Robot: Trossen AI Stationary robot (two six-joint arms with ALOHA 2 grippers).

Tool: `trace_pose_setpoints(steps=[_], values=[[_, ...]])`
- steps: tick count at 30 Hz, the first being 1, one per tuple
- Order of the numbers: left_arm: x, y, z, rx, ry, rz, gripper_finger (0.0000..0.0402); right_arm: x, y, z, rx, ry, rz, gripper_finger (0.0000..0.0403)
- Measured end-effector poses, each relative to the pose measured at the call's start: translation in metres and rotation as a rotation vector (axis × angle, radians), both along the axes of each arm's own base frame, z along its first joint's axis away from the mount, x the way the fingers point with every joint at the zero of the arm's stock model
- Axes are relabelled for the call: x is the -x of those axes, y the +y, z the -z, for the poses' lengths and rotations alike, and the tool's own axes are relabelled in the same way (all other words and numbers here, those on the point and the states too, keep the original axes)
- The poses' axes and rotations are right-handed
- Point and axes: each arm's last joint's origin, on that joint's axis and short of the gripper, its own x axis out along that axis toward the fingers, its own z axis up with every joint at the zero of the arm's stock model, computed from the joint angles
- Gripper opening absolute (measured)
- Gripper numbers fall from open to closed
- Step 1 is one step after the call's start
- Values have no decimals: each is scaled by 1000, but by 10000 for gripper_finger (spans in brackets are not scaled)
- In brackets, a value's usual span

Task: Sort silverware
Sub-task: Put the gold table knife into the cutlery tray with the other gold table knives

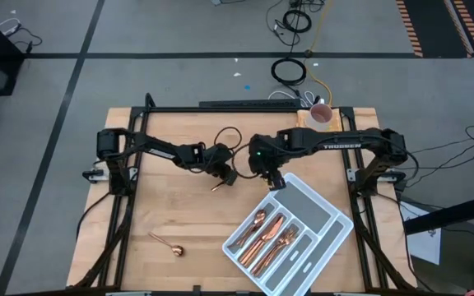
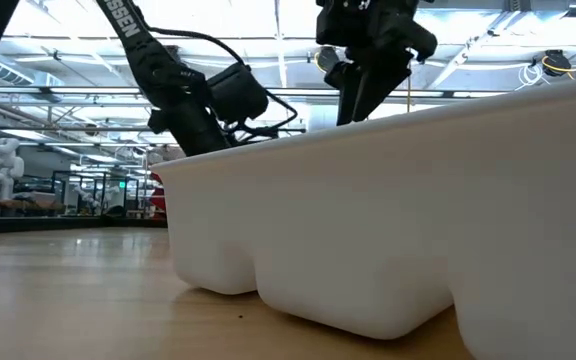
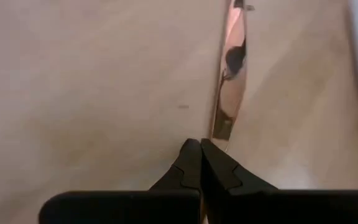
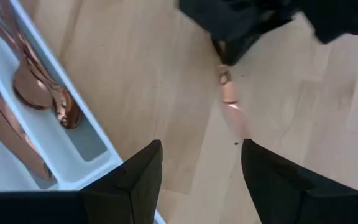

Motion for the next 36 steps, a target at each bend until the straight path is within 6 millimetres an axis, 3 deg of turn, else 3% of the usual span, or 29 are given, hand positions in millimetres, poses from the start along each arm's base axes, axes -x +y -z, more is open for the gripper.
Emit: trace_pose_setpoints(steps=[6, 9, 16, 20, 24, 27, 36], values=[[-2, -2, -3, 15, -21, 14, 0, -8, -12, 12, 13, 6, -19, 203], [7, 4, -15, 40, 11, -49, 0, -19, -16, 21, 20, -24, -21, 203], [66, 21, -63, -73, 272, -165, 0, -44, -16, 41, 28, -109, -30, 203], [95, 15, -87, -68, 344, -169, 0, -61, -16, 58, 37, -163, -33, 203], [117, 7, -105, -67, 380, -164, 0, -73, -18, 88, 31, -113, -30, 203], [125, 3, -114, -86, 363, -187, 0, -81, -17, 107, 32, -73, -40, 203], [134, -2, -120, -115, 389, -212, 0, -125, -9, 124, 55, -49, -133, 203]])
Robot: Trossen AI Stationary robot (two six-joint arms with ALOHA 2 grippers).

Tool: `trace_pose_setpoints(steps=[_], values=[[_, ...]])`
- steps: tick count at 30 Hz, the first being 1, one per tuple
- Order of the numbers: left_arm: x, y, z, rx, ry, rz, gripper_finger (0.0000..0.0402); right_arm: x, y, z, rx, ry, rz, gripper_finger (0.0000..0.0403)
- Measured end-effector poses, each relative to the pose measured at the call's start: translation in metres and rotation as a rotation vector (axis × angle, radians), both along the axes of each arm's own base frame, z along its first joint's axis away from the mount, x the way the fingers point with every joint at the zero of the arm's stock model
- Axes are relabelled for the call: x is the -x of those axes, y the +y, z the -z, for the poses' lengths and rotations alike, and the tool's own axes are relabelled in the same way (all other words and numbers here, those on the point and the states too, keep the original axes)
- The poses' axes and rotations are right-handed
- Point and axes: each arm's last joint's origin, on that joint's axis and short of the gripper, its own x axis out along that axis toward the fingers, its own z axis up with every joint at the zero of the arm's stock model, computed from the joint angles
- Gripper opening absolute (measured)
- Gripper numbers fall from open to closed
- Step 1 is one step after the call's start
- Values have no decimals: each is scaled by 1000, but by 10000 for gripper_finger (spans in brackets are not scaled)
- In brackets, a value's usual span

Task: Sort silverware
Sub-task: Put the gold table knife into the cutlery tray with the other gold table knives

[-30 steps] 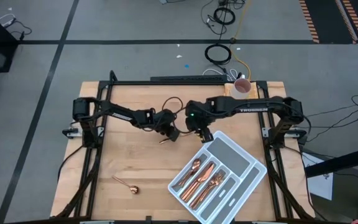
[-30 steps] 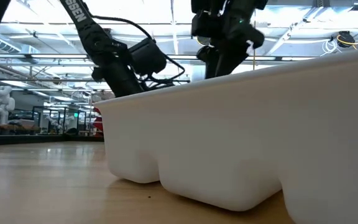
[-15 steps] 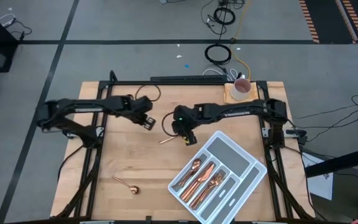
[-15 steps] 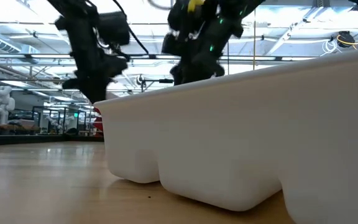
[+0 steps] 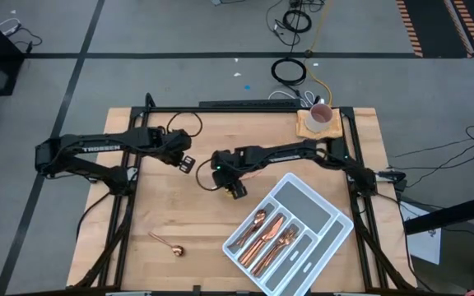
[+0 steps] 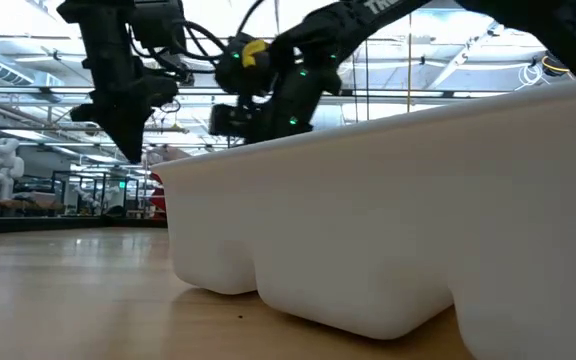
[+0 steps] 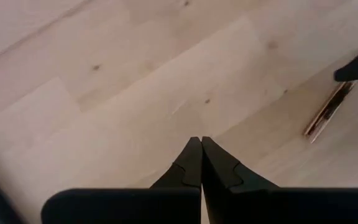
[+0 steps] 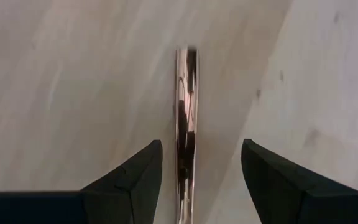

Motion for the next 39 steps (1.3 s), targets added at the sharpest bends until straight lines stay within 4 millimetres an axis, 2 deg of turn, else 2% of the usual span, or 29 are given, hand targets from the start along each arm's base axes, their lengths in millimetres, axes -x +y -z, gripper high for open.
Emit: trace_pose_setpoints(steps=[2, 7, 11, 16, 22, 25, 32, 39], values=[[3, -1, 1, 6, 32, 7, 0, -7, 1, 2, 2, 19, -12, 203], [17, -4, 2, 18, 162, 1, 0, -10, -1, 26, -33, 147, -22, 191], [20, -7, 1, 7, 190, 12, 0, -8, 0, 49, -42, 234, -22, 139], [21, -10, -1, -4, 177, 20, 0, -9, 2, 56, -9, 250, 39, 25], [21, -11, -2, -6, 178, 30, 0, -11, 0, 56, 34, 227, 74, 5], [21, -11, -1, -6, 185, 30, 0, -10, 2, 48, 43, 218, 76, 3], [23, -10, -2, -42, 207, 24, 0, -12, -3, 6, 57, 185, 122, 3], [22, -9, -2, -67, 209, 43, 0, -17, -5, -19, 56, 153, 141, 3]])
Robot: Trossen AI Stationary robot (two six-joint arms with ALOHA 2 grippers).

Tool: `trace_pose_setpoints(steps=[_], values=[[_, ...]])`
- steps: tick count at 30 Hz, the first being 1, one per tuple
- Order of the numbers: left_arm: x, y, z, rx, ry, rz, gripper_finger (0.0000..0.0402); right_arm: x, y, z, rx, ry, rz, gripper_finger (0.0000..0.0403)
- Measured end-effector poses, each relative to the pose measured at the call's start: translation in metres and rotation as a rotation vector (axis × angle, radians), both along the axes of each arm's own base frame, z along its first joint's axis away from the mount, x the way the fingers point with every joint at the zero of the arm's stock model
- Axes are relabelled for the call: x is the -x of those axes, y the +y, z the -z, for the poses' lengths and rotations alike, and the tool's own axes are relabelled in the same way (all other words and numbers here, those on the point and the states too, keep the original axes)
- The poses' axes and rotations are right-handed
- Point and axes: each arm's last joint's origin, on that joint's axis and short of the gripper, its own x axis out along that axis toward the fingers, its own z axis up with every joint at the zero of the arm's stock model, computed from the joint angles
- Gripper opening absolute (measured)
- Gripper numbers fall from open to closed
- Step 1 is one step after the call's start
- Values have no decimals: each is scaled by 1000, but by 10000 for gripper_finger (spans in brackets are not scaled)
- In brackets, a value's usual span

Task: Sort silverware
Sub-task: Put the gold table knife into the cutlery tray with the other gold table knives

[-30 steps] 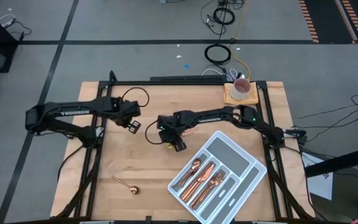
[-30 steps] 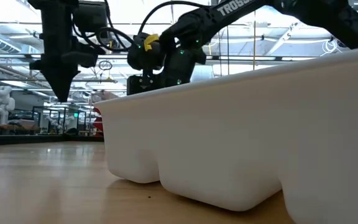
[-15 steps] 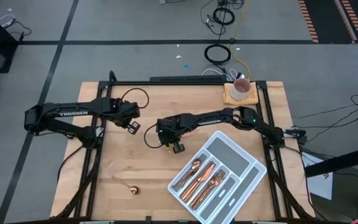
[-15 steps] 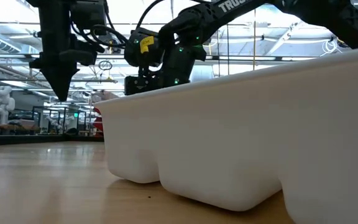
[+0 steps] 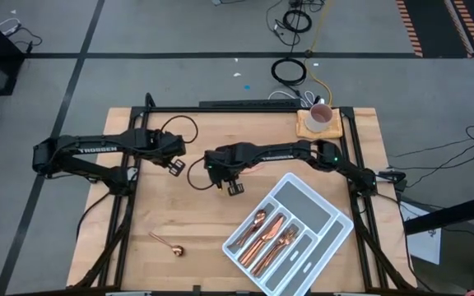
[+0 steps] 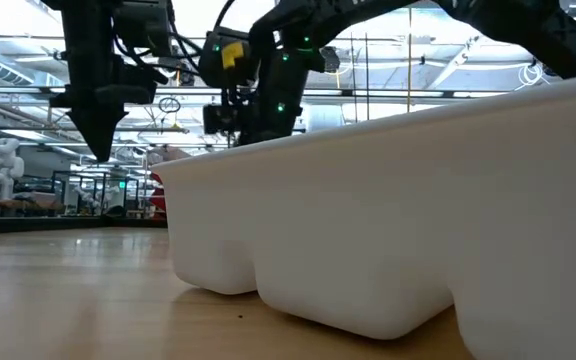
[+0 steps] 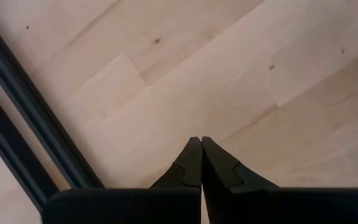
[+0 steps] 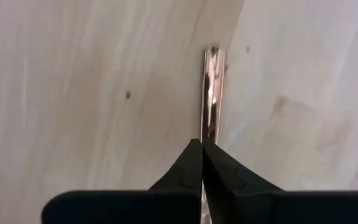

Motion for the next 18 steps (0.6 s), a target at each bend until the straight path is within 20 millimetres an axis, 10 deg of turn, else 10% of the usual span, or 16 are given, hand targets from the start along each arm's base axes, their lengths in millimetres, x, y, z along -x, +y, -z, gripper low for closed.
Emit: trace_pose_setpoints(steps=[7, 14, 18], values=[[1, 0, 0, -19, 15, 18, 0, 4, -3, -6, -83, 38, -50, 1], [-2, 1, -1, -47, -18, 22, 0, 18, -25, -24, -607, -9, -144, 35], [-8, -1, -7, -107, -109, 45, 0, 28, -44, -47, -498, -105, -139, 40]])
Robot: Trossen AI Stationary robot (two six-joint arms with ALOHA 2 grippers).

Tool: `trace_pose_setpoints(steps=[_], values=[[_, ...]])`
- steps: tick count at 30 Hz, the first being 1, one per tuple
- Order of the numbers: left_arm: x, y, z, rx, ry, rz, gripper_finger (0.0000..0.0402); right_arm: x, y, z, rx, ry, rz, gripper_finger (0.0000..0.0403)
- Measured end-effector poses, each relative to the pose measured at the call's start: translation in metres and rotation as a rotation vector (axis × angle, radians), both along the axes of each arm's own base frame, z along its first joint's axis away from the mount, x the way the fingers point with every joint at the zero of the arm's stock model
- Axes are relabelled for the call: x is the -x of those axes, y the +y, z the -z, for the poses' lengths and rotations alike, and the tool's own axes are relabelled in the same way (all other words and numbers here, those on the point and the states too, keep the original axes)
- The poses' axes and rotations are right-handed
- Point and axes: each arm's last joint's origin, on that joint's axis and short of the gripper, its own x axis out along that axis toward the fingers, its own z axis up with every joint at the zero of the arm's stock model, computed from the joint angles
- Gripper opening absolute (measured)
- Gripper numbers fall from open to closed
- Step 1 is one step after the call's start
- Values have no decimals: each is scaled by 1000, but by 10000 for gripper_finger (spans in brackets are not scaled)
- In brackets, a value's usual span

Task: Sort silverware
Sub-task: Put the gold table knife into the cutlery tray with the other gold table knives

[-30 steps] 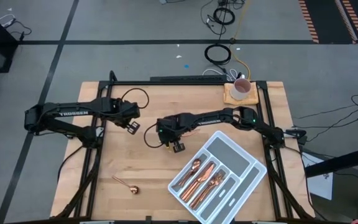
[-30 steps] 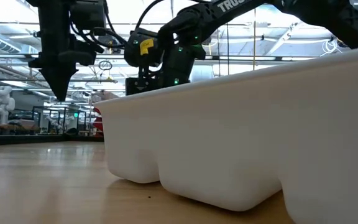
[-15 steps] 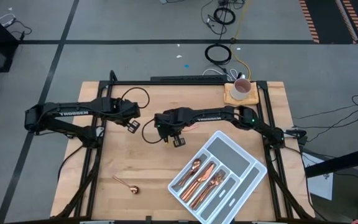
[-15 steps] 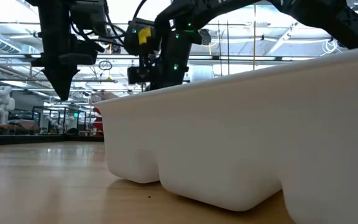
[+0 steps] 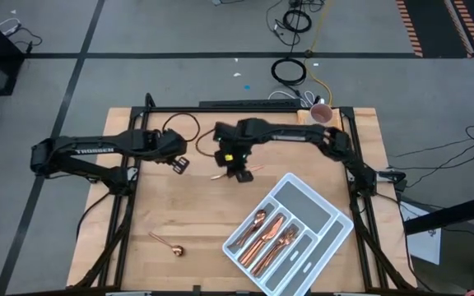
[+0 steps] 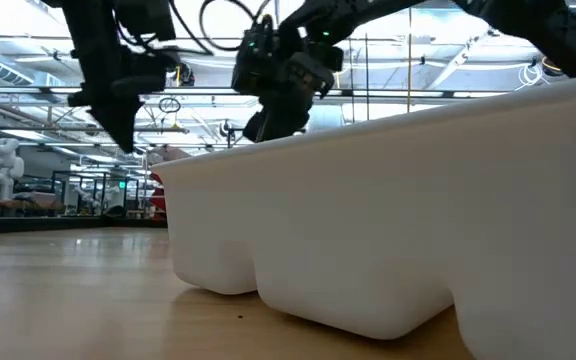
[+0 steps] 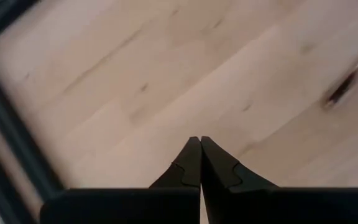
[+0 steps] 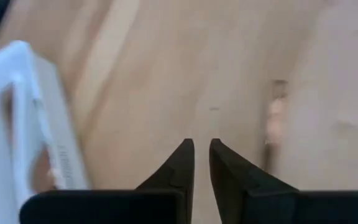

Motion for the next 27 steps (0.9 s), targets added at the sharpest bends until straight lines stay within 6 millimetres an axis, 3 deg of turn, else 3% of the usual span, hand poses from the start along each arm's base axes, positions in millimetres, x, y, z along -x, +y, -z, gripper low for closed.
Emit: trace_pose_setpoints(steps=[3, 7, 12, 14, 18, 21, 24, 27], values=[[-3, -2, -5, -26, -63, 31, 0, 9, -13, -9, 22, -134, 11, 31], [-5, -4, -9, -47, -116, 60, 0, 30, -17, -12, -37, -381, 61, 9], [-8, -7, -11, -81, -140, 68, 0, 60, -6, 30, 76, -572, 309, 8], [-10, -7, -12, -87, -162, 70, 0, 68, 1, 45, 119, -600, 327, 18], [-12, -6, -13, -94, -185, 69, 0, 69, 13, 69, 161, -516, 234, 63], [-13, -6, -13, -110, -186, 84, 0, 65, 20, 72, 176, -496, 185, 115], [-14, -6, -14, -115, -191, 89, 0, 59, 22, 72, 236, -507, 203, 170], [-14, -6, -13, -116, -188, 92, 0, 58, 20, 86, 288, -450, 245, 215]])
